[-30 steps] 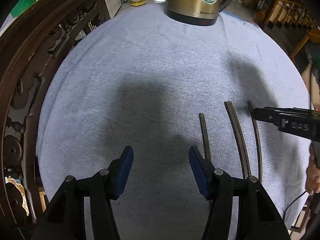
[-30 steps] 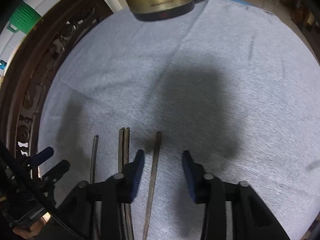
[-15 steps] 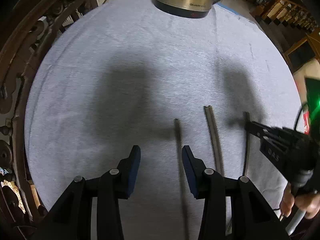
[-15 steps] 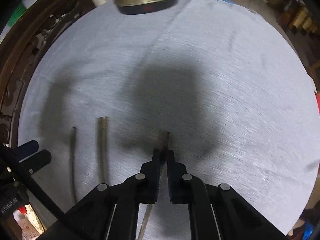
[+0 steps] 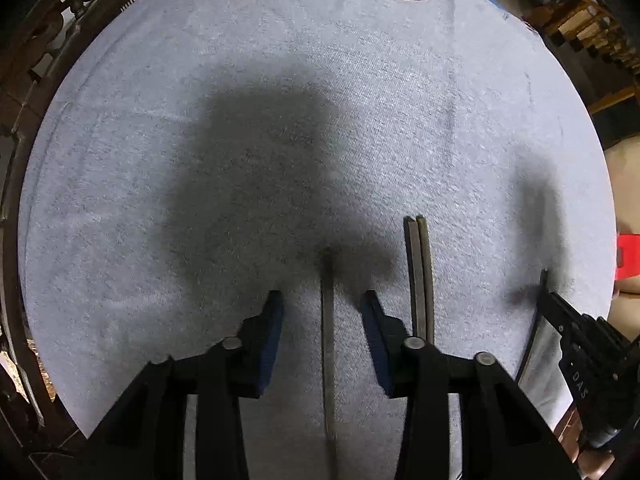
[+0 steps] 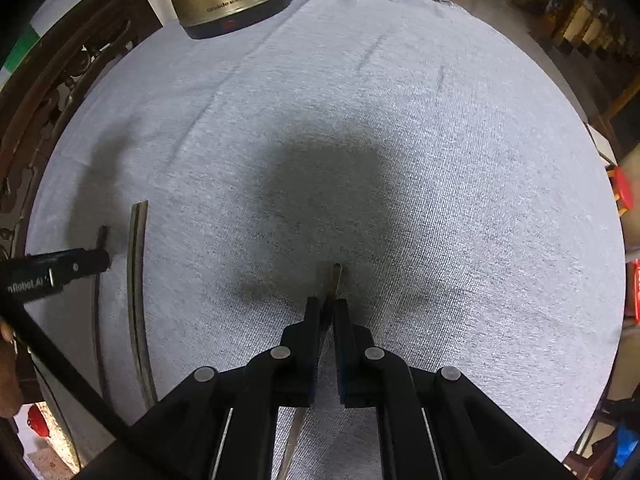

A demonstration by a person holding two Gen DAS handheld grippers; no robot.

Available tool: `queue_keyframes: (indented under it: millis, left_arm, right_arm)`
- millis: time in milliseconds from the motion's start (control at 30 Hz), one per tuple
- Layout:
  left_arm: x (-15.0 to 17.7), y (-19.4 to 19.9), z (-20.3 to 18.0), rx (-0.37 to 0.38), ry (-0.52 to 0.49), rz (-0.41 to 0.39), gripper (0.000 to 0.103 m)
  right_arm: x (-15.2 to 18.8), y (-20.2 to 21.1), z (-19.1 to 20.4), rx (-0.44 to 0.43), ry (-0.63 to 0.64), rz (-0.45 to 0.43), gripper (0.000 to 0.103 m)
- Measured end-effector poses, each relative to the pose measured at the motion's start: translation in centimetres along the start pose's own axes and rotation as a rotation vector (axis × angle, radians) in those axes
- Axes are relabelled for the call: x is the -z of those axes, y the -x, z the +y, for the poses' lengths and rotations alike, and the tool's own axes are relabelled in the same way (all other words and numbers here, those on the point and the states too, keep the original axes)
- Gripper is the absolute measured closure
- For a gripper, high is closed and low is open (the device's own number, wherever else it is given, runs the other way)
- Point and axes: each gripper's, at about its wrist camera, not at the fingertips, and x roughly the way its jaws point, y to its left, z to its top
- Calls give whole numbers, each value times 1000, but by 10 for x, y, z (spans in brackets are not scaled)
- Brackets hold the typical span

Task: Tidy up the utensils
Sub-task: 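Close the right gripper on a dark chopstick while the left gripper grasps another, then lift the held chopsticks with both grippers and carry them to the gray cup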

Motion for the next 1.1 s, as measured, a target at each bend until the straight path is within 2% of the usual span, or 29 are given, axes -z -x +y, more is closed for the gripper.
queue_keyframes:
  millis: [100,133,267,500,733,833,967,1100]
  left_arm:
    - [-12,-2,1,-8,10,1,91]
    - [-15,-2,1,-9,9,0,93]
    - [-20,-1,-6,-1,-23,-24,98]
    - [2,14,-4,13,-61,-104,98]
    - [44,84,11,45,-83,-299,98]
    - [77,117,17,61,-96,-413,98]
    - [125,158,16,74,-113,-556,98]
    - [170,186,20,86,-116,-677,98]
  right_arm:
    - [3,-5,3,-20,-15,-1,96]
    - [4,-5,2,-28,-20,-2,96]
    - [1,-2,-15,-49,-38,-1,96]
    - [21,16,-52,-120,-120,-19,96]
    - [58,70,-94,-216,-239,-177,97]
    - [79,102,-106,-250,-283,-273,97]
    - [111,142,-113,-234,-328,-397,97]
    - [138,171,-113,-238,-346,-479,97]
